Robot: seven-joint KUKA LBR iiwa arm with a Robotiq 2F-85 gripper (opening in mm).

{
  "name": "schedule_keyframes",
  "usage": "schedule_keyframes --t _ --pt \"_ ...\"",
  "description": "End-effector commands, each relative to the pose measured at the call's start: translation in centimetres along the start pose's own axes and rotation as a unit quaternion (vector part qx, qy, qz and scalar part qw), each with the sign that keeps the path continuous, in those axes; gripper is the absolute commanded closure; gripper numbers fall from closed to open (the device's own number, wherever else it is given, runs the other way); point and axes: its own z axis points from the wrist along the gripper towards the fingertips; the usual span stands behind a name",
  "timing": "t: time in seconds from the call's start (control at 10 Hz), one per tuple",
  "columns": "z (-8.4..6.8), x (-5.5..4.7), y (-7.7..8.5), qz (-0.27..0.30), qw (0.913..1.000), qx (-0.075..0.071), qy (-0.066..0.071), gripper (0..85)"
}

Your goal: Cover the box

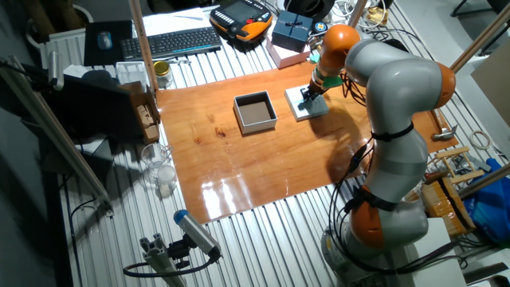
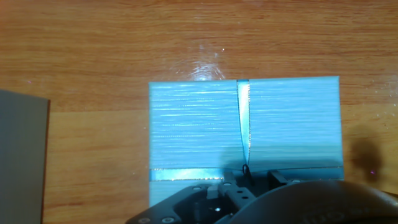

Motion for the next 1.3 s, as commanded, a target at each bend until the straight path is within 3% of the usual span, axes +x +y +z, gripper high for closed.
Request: schedule_keyframes --t 0.0,1.2 --pt "0.0 -0.03 -0.03 0.0 1.0 0.0 0.0 51.0" --pt "0.07 -0.19 0.05 -0.007 1.0 0.006 0.003 51.0"
